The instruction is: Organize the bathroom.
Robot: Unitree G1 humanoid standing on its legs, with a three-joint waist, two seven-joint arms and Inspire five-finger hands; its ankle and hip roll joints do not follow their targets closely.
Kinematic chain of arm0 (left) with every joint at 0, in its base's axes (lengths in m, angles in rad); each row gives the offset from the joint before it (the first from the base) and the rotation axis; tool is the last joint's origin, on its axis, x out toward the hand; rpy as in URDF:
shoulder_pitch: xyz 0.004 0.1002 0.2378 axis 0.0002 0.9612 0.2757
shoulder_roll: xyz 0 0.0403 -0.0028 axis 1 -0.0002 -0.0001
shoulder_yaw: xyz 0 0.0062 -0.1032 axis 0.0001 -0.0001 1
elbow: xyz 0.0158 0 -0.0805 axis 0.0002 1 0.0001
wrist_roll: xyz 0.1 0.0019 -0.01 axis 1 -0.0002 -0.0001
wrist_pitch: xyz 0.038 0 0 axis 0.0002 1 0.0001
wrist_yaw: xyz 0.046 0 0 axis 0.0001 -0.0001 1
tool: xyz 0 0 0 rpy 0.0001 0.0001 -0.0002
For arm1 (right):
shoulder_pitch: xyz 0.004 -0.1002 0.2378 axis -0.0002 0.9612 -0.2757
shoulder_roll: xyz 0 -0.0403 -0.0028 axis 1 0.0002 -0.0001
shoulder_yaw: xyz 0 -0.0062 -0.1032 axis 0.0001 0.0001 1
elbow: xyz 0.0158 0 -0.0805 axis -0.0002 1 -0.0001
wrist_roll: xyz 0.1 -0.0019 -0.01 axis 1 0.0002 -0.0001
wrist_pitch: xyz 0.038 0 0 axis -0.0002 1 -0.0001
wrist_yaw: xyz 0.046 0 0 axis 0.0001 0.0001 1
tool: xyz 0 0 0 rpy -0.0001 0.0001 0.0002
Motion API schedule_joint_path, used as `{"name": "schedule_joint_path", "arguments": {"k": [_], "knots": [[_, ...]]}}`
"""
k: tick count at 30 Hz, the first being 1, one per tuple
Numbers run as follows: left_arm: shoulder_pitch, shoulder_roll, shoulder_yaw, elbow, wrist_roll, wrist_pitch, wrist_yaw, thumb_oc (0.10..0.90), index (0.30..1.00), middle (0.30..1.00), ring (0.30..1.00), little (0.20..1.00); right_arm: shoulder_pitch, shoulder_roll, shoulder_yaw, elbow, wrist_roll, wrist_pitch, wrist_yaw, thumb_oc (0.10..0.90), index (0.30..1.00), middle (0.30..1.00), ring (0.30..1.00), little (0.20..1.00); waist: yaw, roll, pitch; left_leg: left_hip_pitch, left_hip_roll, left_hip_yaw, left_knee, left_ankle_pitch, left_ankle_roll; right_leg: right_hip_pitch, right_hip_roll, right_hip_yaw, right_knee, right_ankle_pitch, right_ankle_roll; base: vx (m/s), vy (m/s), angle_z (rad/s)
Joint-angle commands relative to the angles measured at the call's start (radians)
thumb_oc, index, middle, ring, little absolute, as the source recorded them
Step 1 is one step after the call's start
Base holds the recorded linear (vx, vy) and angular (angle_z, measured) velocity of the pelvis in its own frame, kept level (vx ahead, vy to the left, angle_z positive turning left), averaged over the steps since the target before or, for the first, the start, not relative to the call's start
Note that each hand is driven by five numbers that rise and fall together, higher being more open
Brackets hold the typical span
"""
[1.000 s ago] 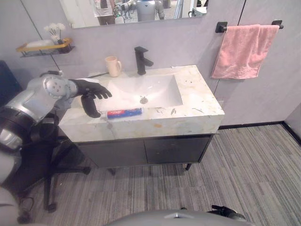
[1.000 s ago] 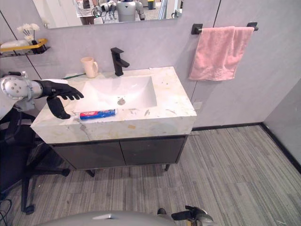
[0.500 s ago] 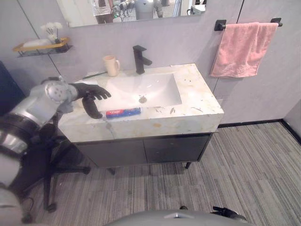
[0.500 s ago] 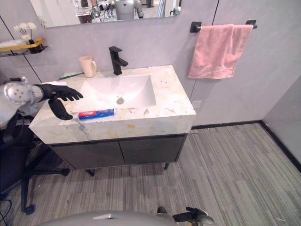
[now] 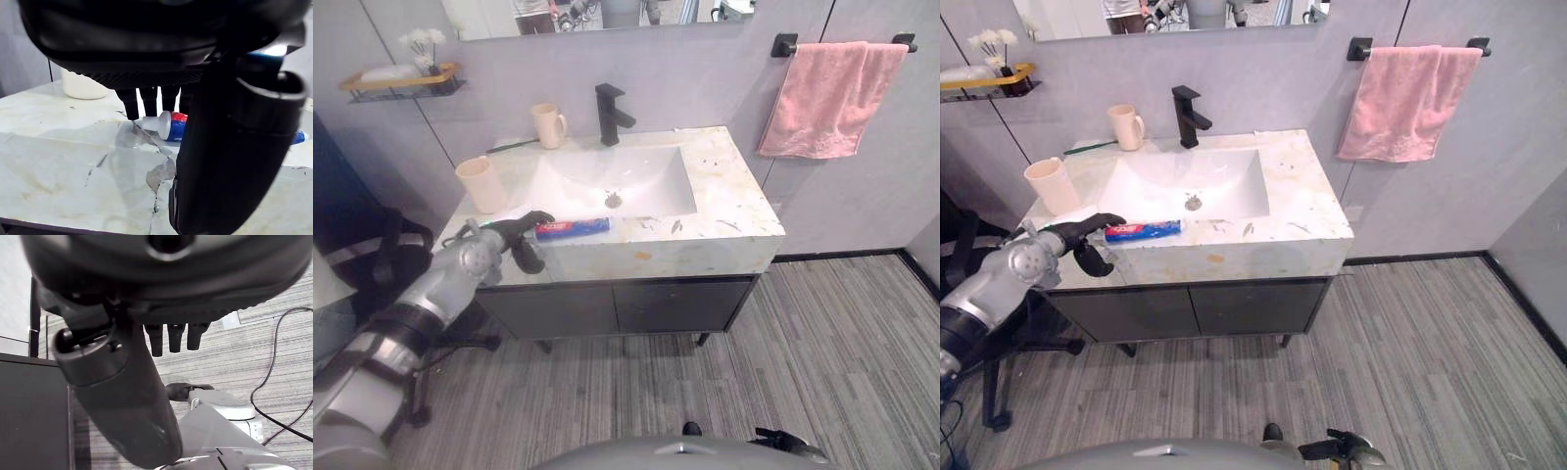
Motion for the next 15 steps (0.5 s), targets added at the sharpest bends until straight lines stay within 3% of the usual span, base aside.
{"name": "schedule_joint_path", "arguments": {"k": [1,8,15], "knots": [[-0.099,0.038,0.116,-0.017,0.099,-0.035,0.167,0.8,0.9,0.9,0.9,0.9,-0.041,-0.024,0.027,0.01,-0.02,-0.035,-0.018,0.8,0.9,0.9,0.9,0.9,-0.012,-0.006,-0.006,-0.073,-0.017,0.002,0.003,-0.006,0.058,0.081,-0.006,0.045,-0.005,-0.083,0.031,0.0,0.0,0.0],[-0.078,0.024,0.125,-0.034,0.101,-0.033,0.194,0.8,0.9,0.9,0.9,0.9,-0.032,-0.022,0.025,-0.007,-0.022,-0.034,-0.019,0.8,0.9,0.9,0.9,0.9,-0.015,-0.008,-0.002,-0.074,-0.016,0.003,0.003,-0.007,0.057,0.079,-0.006,0.046,-0.005,-0.081,0.031,0.0,0.0,0.0],[-0.1,0.037,0.112,-0.049,0.08,-0.018,0.125,0.8,0.9,0.9,0.9,0.9,-0.037,-0.02,0.032,0.002,-0.045,-0.027,-0.017,0.8,0.9,0.9,0.9,0.9,-0.02,-0.002,-0.011,-0.073,-0.016,0.011,0.003,-0.007,0.056,0.079,-0.008,0.051,-0.005,-0.082,0.034,0.0,0.0,0.0]]}}
